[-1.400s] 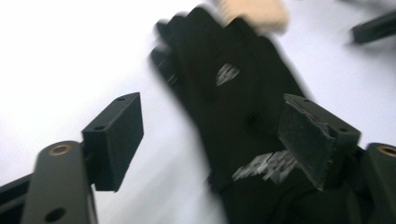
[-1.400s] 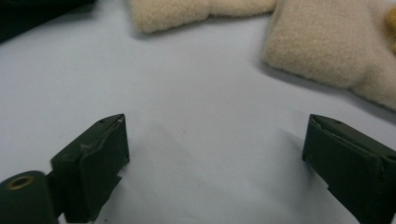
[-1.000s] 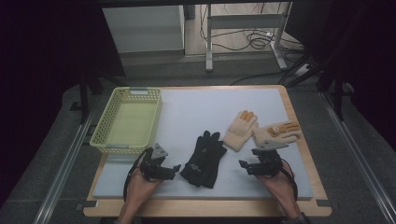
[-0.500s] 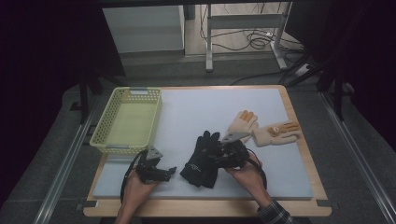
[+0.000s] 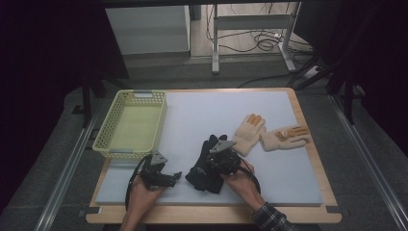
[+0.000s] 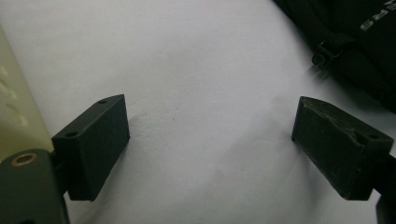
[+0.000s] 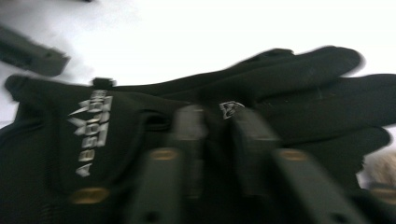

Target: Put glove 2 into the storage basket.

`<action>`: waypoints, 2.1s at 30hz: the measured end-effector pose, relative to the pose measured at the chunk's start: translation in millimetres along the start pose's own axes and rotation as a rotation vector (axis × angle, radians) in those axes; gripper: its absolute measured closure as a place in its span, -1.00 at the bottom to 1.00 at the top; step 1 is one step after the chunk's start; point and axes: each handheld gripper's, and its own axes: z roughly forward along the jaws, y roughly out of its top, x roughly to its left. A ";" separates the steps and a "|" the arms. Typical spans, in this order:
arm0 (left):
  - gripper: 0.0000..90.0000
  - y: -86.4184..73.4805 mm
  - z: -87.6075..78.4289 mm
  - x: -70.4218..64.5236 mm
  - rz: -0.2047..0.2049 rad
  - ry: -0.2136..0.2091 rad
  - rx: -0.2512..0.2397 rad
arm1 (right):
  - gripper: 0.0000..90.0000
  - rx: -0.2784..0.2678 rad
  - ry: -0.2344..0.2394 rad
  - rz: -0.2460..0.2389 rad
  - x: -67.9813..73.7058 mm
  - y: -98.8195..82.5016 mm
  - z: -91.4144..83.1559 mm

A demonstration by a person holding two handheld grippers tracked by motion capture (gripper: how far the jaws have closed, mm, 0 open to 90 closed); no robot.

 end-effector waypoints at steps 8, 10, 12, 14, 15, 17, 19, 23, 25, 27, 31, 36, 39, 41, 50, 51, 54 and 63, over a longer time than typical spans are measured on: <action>-0.74 -0.1 0.1 0.1 -0.001 -0.001 -0.002 | 0.95 -0.009 0.008 -0.097 0.1 10.1 -13.2; -0.74 -0.1 0.1 0.4 0.001 0.000 -0.003 | 0.95 -0.015 0.026 -0.119 -2.4 16.3 -22.6; -0.74 -0.1 0.0 0.4 0.001 0.000 -0.003 | 0.95 -0.018 0.034 -0.164 -4.7 23.2 -31.5; -0.73 -0.1 -0.3 0.6 0.003 0.000 0.002 | 0.95 -0.008 0.063 -0.214 -8.3 29.8 -39.5; -0.73 0.0 -0.4 0.9 0.006 0.001 0.003 | 0.95 -0.004 0.072 -0.232 -10.2 32.8 -43.0; -0.73 0.0 -0.5 0.9 0.005 0.000 0.003 | 0.94 0.011 0.108 -0.251 -16.7 38.0 -47.0; -0.73 -0.1 -0.5 1.0 0.005 0.000 0.003 | 0.93 0.015 0.130 -0.241 -20.9 38.1 -44.4; -0.73 -0.2 -0.1 0.3 -0.002 0.000 -0.004 | 0.52 0.000 0.127 -0.206 -29.6 27.0 -26.8; -0.73 -0.1 -0.2 0.6 -0.001 0.000 -0.002 | 0.46 -0.031 0.099 -0.143 -36.2 24.7 -30.0; -0.73 -0.1 -0.2 0.6 -0.001 0.000 -0.002 | 0.43 -0.036 0.053 -0.091 -41.5 22.8 -35.3; -0.73 -0.1 -0.4 0.6 0.002 0.000 0.002 | 0.25 -0.030 0.020 -0.002 -51.1 18.5 -34.4; -0.73 -0.2 -0.4 0.6 0.002 0.000 0.001 | -0.02 0.001 -0.007 0.066 -56.3 14.3 -11.5; -0.73 -0.2 -0.5 0.6 0.002 0.000 0.001 | 0.57 0.011 0.022 0.090 -56.2 6.9 12.6; -0.73 -0.2 -0.4 0.6 0.002 0.000 0.002 | 0.83 -0.004 0.022 0.081 -51.7 7.9 11.0; -0.73 -0.2 -0.4 0.6 0.002 0.000 0.001 | 0.84 -0.053 0.008 -0.052 -28.0 31.7 -6.8; -0.73 -0.2 -0.5 0.6 0.002 0.000 0.002 | 0.82 -0.043 0.006 -0.059 -27.9 32.3 -4.3; -0.73 -0.2 -0.5 0.6 0.002 0.000 0.001 | 0.58 0.013 -0.021 -0.051 -32.9 29.0 14.0; -0.73 -0.2 -0.7 0.8 0.001 -0.001 0.002 | 0.39 -0.085 0.028 0.047 -53.2 14.6 -20.6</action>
